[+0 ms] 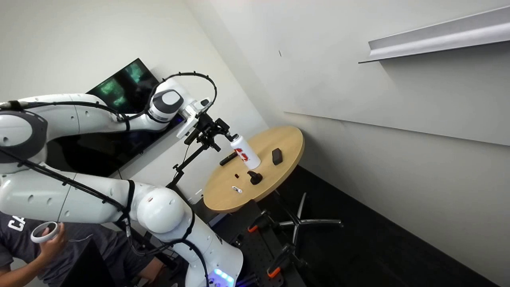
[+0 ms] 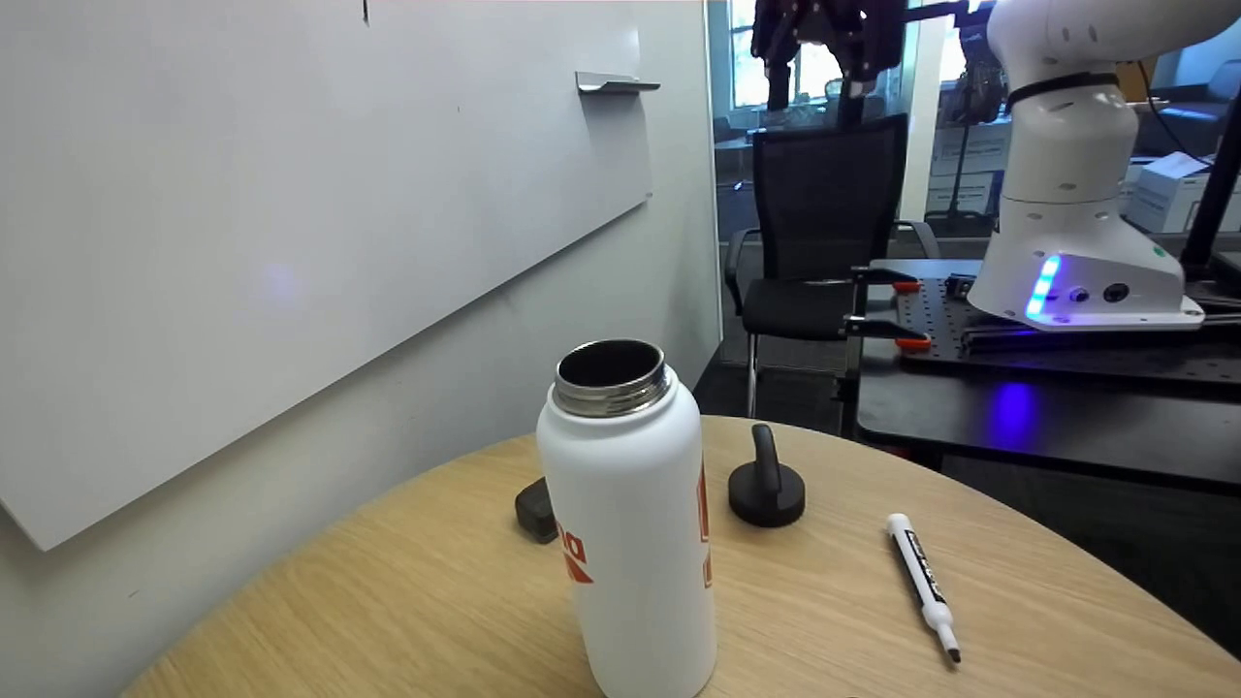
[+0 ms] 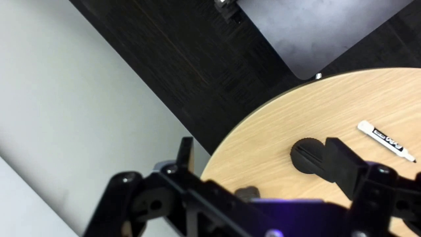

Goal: Pick up the duster from the table and put it on the duster holder

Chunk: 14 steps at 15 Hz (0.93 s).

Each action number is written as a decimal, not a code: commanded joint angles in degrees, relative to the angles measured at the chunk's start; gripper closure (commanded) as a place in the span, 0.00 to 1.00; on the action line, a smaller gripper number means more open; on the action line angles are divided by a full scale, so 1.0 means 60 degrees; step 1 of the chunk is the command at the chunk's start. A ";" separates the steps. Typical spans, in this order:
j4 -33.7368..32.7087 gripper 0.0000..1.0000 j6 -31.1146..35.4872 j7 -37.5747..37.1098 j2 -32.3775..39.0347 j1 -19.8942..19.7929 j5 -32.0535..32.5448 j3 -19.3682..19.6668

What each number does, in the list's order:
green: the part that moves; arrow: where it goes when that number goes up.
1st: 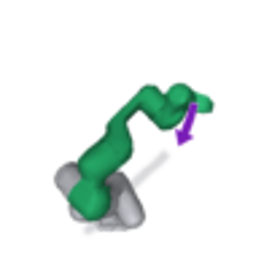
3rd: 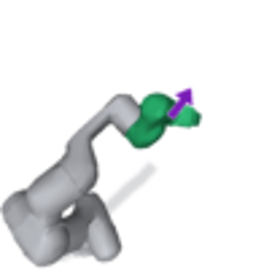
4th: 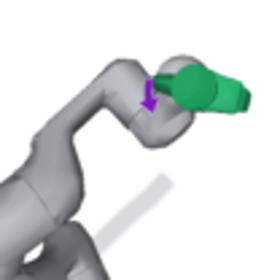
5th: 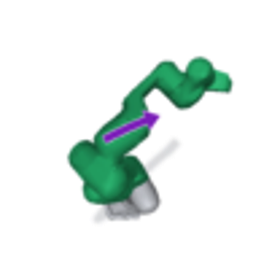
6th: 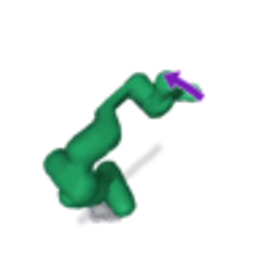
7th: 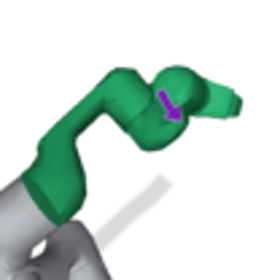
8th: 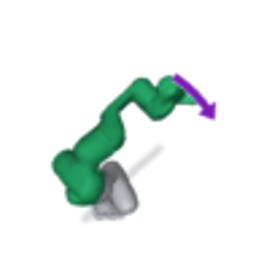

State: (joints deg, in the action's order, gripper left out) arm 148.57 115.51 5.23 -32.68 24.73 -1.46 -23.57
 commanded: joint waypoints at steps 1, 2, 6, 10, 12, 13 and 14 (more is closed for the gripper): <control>0.0406 0.00 0.2065 0.0546 0.1091 0.0634 0.0334 -0.0283; 0.0521 0.00 0.2770 0.0728 0.1457 0.0735 0.0486 -0.0335; 0.0518 0.00 0.5552 0.1567 0.3345 0.0740 0.1464 -0.0446; 0.0090 0.00 0.7210 0.3127 0.4991 0.0878 0.1853 -0.0238; 0.0395 0.00 0.7041 0.2623 0.4599 0.0750 0.1820 -0.0424; 0.0285 0.00 0.7099 0.2806 0.4838 0.0721 0.1822 -0.0424; 0.0191 0.00 0.7105 0.2872 0.4982 0.0700 0.1822 -0.0424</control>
State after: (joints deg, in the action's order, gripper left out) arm 149.72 158.10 22.74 -2.83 29.25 9.21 -25.81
